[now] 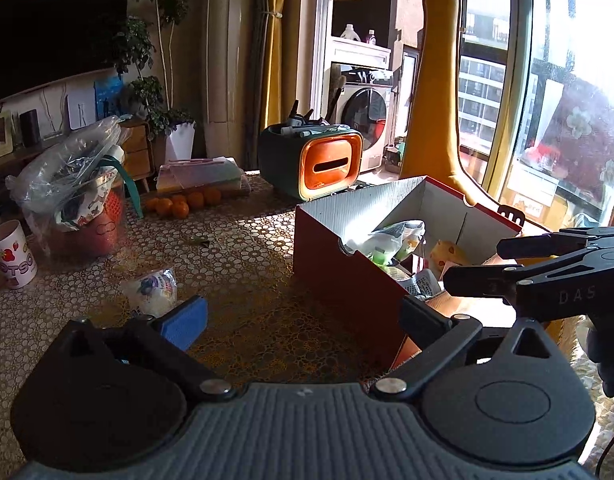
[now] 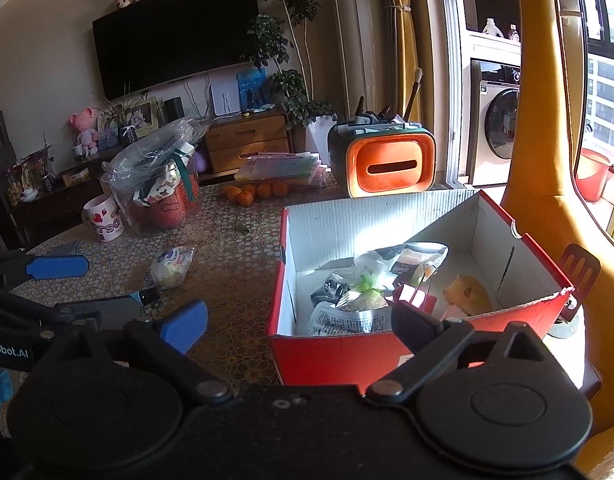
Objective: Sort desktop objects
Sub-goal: 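Withdraw both tools from the box back over the table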
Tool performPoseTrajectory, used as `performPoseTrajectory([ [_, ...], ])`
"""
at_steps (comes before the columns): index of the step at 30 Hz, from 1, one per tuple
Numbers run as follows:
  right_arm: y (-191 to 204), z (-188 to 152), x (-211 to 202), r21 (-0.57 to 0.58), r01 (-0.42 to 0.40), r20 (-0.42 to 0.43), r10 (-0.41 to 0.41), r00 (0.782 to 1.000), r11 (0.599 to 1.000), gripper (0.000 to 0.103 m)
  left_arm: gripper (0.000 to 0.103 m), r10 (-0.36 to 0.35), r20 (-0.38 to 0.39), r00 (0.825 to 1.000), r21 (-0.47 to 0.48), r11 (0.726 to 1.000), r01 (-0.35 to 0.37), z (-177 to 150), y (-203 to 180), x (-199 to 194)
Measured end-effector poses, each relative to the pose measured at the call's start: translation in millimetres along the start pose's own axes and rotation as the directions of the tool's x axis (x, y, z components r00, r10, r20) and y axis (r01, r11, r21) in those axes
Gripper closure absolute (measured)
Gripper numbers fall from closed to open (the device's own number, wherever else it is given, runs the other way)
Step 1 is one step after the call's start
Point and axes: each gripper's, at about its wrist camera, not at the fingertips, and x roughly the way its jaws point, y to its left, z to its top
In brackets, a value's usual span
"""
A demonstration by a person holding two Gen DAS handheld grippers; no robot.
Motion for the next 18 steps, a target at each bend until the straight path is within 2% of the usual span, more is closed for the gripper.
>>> performPoseTrajectory([
  [8,28.5,9.3,27.2,-0.015,-0.009,-0.026,0.009,1.0,1.0,0.004,0.001,0.035,-0.001,0.999,-0.025,0.999,-0.035,-16.0,37.8,-2.6],
  [18,71.1,26.4,72.3,-0.068,-0.054,-0.039,0.051,0.998,0.996,0.004,0.001,0.107,-0.017,0.994,-0.074,0.991,-0.108,-37.3,84.4,14.3],
])
